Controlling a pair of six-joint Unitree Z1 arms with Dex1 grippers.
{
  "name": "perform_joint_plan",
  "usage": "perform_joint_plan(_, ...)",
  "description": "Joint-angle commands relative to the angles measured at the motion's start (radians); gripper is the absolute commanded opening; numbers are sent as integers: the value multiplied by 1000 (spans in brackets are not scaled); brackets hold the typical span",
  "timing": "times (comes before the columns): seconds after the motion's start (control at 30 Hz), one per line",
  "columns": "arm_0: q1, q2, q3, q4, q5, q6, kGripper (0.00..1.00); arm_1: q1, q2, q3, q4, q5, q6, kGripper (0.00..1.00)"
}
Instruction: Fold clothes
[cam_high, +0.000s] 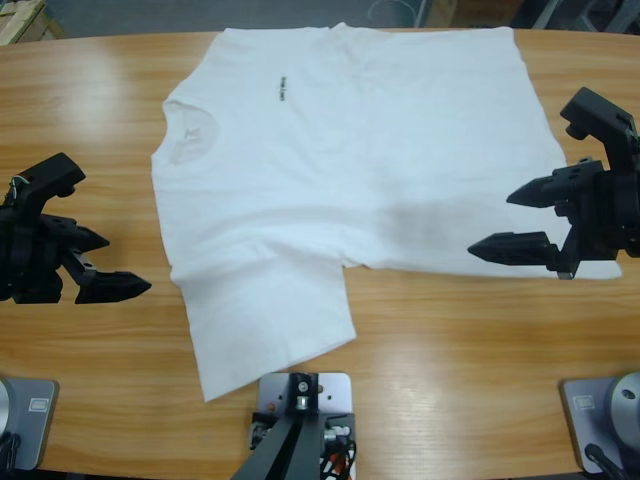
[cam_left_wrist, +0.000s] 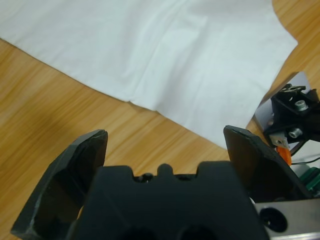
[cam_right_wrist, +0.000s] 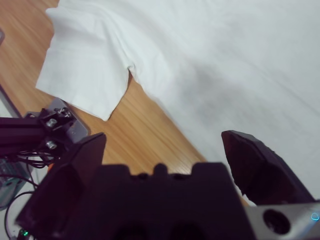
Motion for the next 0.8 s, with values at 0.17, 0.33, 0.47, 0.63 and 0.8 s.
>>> perform_joint_plan(0.17,-11,31,25,-14,1,13,913,-9,2,35,-12,22,-14,936)
perform_joint_plan(0.33,-17,44,1,-17,1,-11,913,-9,-12,39,-12,28,-16,936)
perform_joint_plan(0.47,-131,87,-57,-24,-6,-187,911,-9,-16,40,-12,31,-17,936)
perform_joint_plan(0.63,-243,166,-68,-85,22,-379,911,-9,-32,46,-15,36,-17,935)
perform_joint_plan(0.8,-320,175,44,-197,108,-646,908,-9,-35,46,-15,43,-19,931)
